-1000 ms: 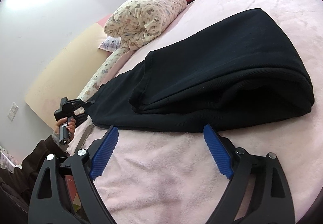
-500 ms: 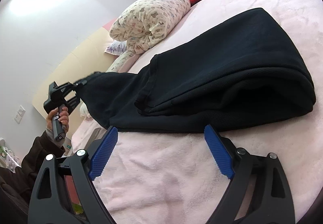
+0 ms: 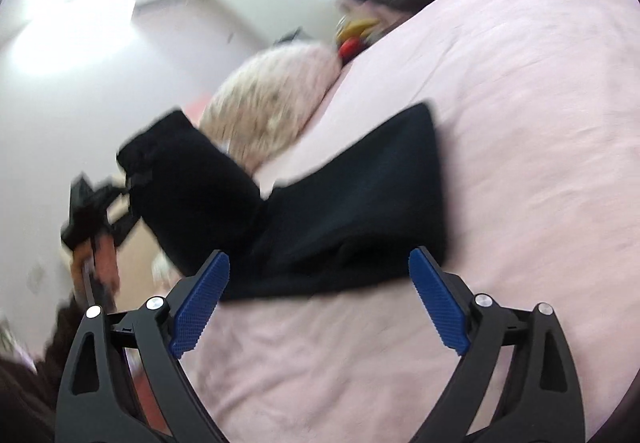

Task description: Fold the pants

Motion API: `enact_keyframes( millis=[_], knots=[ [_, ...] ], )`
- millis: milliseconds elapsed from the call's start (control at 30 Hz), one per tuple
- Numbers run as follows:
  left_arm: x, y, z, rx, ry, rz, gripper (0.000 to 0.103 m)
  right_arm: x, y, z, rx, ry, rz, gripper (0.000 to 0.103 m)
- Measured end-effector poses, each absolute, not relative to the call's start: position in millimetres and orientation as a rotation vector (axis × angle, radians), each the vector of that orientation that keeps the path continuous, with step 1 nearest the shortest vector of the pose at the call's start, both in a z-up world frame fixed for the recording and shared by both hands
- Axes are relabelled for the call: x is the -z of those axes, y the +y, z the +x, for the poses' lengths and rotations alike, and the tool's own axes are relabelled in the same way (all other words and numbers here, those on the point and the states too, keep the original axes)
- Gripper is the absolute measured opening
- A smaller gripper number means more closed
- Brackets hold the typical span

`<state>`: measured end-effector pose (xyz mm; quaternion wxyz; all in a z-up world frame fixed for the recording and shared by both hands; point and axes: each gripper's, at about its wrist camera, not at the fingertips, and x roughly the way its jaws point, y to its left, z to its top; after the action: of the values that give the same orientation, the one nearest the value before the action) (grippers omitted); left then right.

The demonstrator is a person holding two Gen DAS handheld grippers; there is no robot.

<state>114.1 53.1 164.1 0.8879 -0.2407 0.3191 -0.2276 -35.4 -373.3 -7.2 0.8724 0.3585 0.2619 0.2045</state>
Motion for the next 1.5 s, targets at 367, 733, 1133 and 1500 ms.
enact_keyframes(
  millis=[367, 733, 1133, 1500],
  knots=[
    [-105, -96, 130, 0.592, 0.857, -0.417, 0.013, 4, -410, -44, -0.369, 0.430, 0.901, 0.093],
    [-87, -175, 112, 0.645, 0.854, -0.260, 0.013, -9, -424, -47, -0.312, 0.340, 0.937, 0.095],
    [-27, -202, 78, 0.566, 0.862, 0.027, 0.019, -1, -434, -39, -0.238, 0.345, 0.959, 0.095],
    [-42, -180, 44, 0.681, 0.742, 0.054, 0.099, 16, -438, -27, -0.190, 0.400, 0.963, 0.095]
  ],
)
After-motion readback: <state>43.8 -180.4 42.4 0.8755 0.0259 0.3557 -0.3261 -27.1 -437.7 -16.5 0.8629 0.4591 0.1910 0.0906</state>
